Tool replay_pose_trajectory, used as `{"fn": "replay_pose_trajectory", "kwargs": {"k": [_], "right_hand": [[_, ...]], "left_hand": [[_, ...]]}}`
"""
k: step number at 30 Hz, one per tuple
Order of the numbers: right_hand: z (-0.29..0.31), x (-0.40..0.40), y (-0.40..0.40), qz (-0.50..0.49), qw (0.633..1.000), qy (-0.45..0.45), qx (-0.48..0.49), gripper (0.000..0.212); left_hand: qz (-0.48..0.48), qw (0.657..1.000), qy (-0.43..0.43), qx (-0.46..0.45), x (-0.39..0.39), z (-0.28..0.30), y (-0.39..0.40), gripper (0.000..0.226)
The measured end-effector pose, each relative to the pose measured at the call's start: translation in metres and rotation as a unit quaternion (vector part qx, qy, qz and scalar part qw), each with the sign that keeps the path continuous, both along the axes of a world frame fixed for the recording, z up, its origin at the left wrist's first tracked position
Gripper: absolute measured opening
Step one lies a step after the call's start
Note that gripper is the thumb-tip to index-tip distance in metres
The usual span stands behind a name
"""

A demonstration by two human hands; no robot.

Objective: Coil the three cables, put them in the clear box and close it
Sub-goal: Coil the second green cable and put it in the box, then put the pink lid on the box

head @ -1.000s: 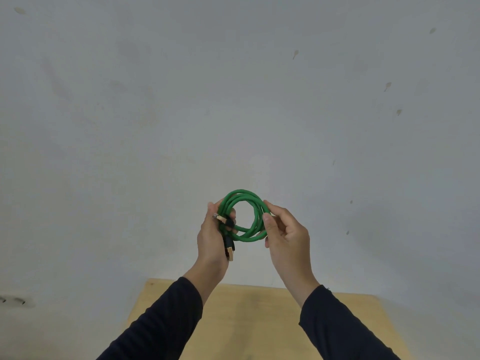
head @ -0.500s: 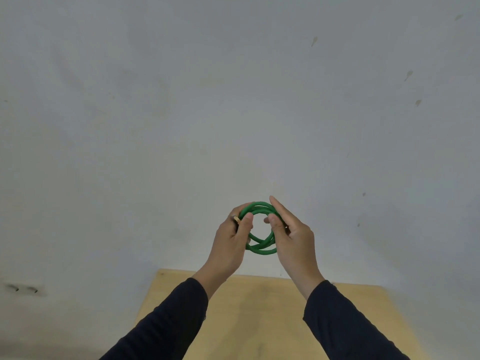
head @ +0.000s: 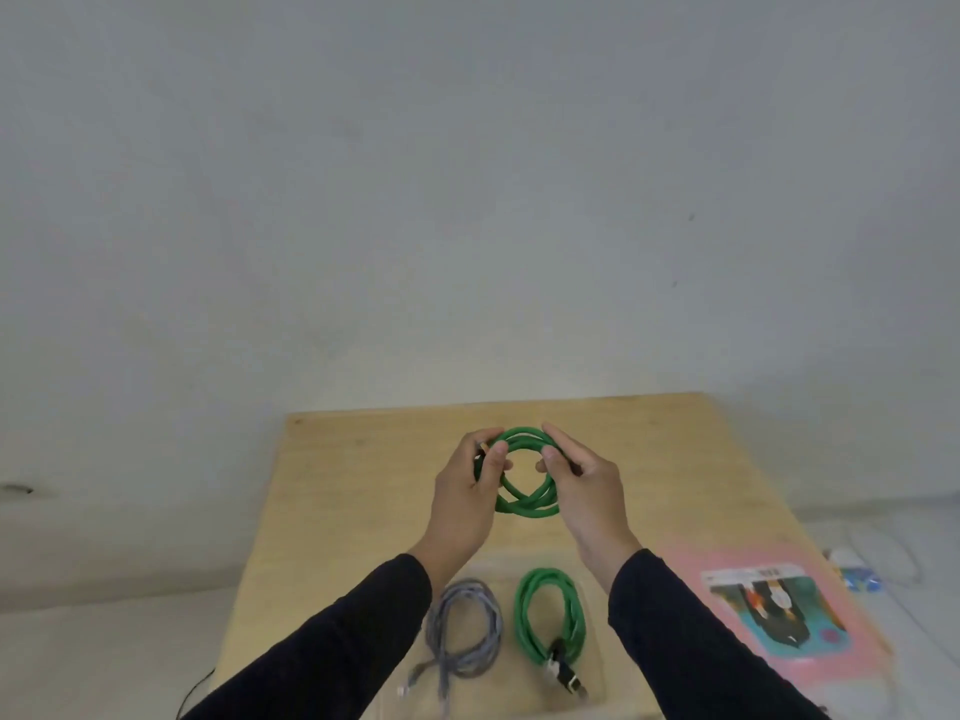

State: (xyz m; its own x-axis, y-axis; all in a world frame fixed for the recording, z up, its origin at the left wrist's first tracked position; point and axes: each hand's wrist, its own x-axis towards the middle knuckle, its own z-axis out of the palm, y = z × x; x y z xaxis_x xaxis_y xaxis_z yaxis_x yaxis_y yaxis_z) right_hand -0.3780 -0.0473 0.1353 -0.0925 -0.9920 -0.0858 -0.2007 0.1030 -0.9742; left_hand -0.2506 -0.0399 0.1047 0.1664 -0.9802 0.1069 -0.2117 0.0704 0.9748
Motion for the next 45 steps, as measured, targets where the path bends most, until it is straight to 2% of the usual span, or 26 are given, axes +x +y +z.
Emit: {"fn": "replay_pose_trajectory", "kwargs": {"k": [6,12,18,23,29,32,36,38,45], "right_hand": [[-0.051,-0.028,0.05,-0.006,0.998,0.032,0.047,0.03],[-0.087,-0.029,0.075,0.057,0.991,0.083,0.09,0.03],[-0.112,-0.023,0.076,0.144,0.963,0.224,0.042,0.033],[-0.126,-0.019,0.077,0.189,0.933,0.305,0.032,0.042],[-0.124,-0.02,0.086,0.238,0.88,0.404,-0.078,0.043],[-0.122,-0.02,0.091,0.235,0.863,0.428,-0.131,0.037],[-0.116,-0.026,0.097,0.235,0.839,0.457,-0.181,0.044],[-0.112,-0.03,0.1,0.235,0.835,0.458,-0.194,0.046],[-0.093,-0.051,0.104,0.205,0.834,0.456,-0.232,0.036]], "left_hand": [[-0.036,0.996,-0.007,0.087,-0.022,-0.046,0.049,0.027],[0.039,0.982,-0.088,0.16,-0.024,-0.081,0.079,0.026],[0.082,0.971,-0.097,0.201,-0.02,-0.093,0.09,0.03],[0.067,0.961,-0.163,0.211,-0.022,-0.1,0.087,0.031],[0.056,0.937,-0.29,0.186,-0.03,-0.092,0.094,0.036],[0.023,0.905,-0.388,0.175,-0.03,-0.098,0.098,0.036],[0.027,0.888,-0.441,0.131,-0.031,-0.096,0.108,0.041],[0.039,0.879,-0.465,0.099,-0.033,-0.093,0.111,0.046],[-0.023,0.822,-0.567,0.047,-0.042,-0.082,0.11,0.031]]}}
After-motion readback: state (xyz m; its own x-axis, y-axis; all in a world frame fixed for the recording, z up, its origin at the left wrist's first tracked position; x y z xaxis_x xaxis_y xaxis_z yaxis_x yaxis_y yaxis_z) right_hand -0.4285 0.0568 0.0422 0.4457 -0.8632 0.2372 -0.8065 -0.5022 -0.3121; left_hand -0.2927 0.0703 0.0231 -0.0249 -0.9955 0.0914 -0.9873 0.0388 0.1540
